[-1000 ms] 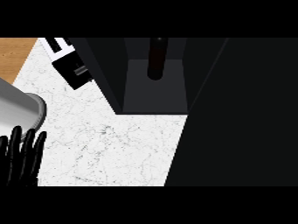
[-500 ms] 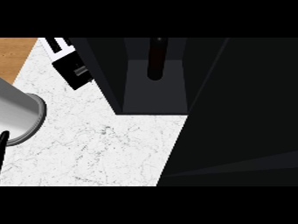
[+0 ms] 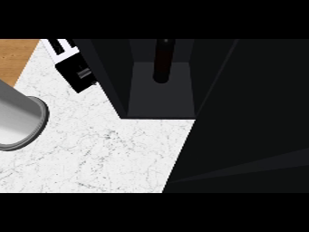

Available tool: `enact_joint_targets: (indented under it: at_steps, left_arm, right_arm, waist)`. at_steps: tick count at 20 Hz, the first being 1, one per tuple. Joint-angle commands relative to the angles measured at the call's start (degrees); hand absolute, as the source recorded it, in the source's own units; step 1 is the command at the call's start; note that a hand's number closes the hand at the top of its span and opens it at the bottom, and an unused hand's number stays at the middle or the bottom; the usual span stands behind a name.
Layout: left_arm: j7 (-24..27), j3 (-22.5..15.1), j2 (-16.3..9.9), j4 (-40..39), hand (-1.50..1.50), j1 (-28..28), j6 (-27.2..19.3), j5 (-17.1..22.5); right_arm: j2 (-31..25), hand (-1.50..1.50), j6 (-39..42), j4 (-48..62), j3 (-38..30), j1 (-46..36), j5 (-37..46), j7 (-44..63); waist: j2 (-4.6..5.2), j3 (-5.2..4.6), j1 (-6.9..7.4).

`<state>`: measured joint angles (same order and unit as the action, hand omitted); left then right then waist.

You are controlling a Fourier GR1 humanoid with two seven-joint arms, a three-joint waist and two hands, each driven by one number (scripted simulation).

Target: Pick up the wine, place it into the cabinet and close the cabinet

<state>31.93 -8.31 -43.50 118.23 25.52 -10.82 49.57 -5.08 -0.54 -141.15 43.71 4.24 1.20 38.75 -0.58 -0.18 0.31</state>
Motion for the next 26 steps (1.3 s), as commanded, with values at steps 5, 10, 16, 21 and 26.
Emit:
enact_joint_targets:
  at_steps: [5, 10, 16, 21, 26]
  left_arm:
    - [-3.16, 2.62, 0.50, -2.83, -1.50, -3.00, 3.47, 4.43]
    - [-3.71, 2.66, 0.82, -0.26, -1.50, -2.19, 4.58, 3.55]
    - [-6.35, 2.63, 1.58, -1.25, -1.50, -5.48, 3.05, 4.00]
    - [-8.16, 2.23, 2.23, -0.66, -1.50, -6.97, 1.84, 3.95]
    - [-6.57, 1.51, 4.21, -1.43, -1.50, -6.13, 3.26, 1.67]
  right_arm:
    - [4.86, 1.50, -9.85, 4.51, 13.08, -14.47, 8.34, 1.81]
    - [4.76, 1.50, -18.12, 11.71, 9.43, -26.79, 7.78, 3.34]
    - [4.60, 1.50, -23.10, 12.74, 5.16, -37.30, 0.17, 7.87]
    - [4.70, 1.50, -28.20, 23.30, 1.27, -47.89, -5.84, 2.70]
    - [4.96, 1.50, -29.09, 37.26, -8.12, -62.92, -13.50, 1.17]
  waist:
    - [0.23, -0.12, -0.11]
    - [0.48, -0.06, 1.36]
    - [0.64, -0.07, 1.43]
    - [0.86, -0.01, 2.23]
    - [0.76, 0.05, 2.36]
